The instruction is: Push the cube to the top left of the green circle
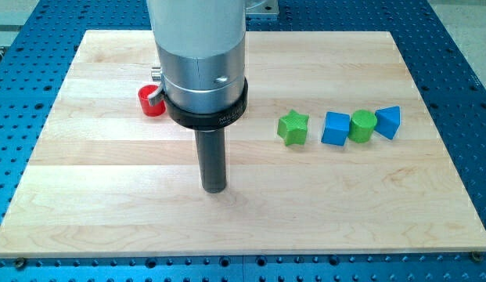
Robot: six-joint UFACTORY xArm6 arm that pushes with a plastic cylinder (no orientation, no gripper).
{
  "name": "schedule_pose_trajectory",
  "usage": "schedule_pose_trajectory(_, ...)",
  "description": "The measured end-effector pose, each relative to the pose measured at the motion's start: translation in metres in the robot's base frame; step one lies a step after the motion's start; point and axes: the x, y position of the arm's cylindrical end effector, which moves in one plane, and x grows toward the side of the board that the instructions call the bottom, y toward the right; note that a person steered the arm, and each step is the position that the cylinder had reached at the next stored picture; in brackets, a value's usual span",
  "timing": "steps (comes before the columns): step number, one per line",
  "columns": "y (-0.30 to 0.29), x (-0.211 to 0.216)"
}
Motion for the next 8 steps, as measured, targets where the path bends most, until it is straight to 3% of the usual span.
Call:
schedule_pose_trajectory(2,-0.011,0.000)
schedule_pose_trajectory(4,-0.058,0.003)
schedule_pose_trajectory(6,-0.040,0.026)
schedule_pose_trajectory(8,0.112,-0.004)
